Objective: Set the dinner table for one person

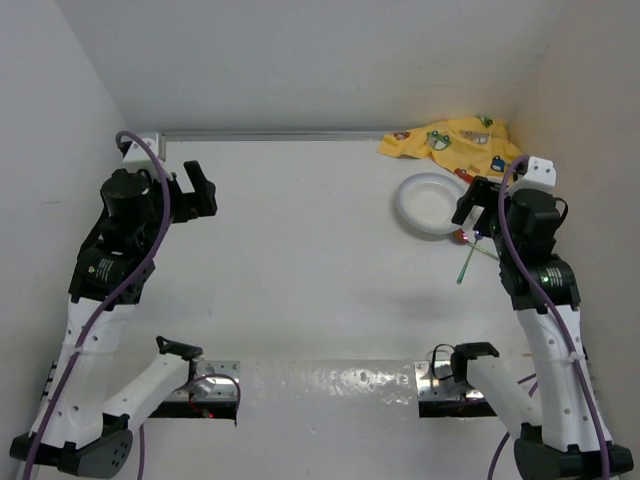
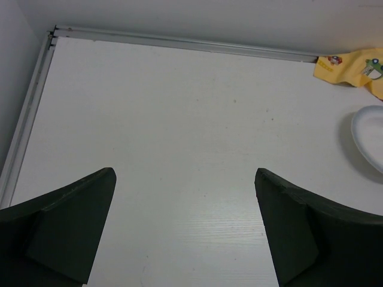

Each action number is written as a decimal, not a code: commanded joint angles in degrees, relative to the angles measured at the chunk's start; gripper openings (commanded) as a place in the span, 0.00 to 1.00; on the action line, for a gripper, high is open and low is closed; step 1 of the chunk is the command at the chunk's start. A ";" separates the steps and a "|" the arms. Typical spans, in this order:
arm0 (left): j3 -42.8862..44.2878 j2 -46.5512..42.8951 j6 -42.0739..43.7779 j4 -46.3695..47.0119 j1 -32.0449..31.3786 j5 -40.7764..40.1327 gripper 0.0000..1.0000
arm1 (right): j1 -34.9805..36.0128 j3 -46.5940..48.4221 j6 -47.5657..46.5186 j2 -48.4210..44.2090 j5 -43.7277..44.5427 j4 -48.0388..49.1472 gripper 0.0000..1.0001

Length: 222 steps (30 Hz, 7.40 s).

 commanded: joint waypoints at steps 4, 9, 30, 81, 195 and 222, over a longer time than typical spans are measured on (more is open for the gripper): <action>-1.80 -2.58 -1.39 0.64 -2.05 -0.81 1.00 | 0.23 0.96 1.79 -1.55 -0.76 -2.48 0.99; -2.86 -1.80 -1.04 1.16 -2.49 0.15 1.00 | 0.23 3.23 1.79 2.65 -2.18 -5.20 0.69; -4.62 17.18 -1.66 15.56 -1.87 0.42 1.00 | -5.92 68.30 3.63 83.41 -0.94 0.06 0.82; -10.06 20.44 -5.00 21.47 -1.52 -1.95 1.00 | -0.13 69.24 10.15 99.62 -25.28 34.16 0.00; 3.55 65.09 -4.31 12.86 -4.87 -11.70 0.00 | 17.19 -6.24 0.73 51.45 -11.49 10.96 0.55; 35.46 80.57 12.76 12.58 2.70 -30.08 0.49 | 18.16 -11.45 6.10 33.25 -7.80 0.15 0.50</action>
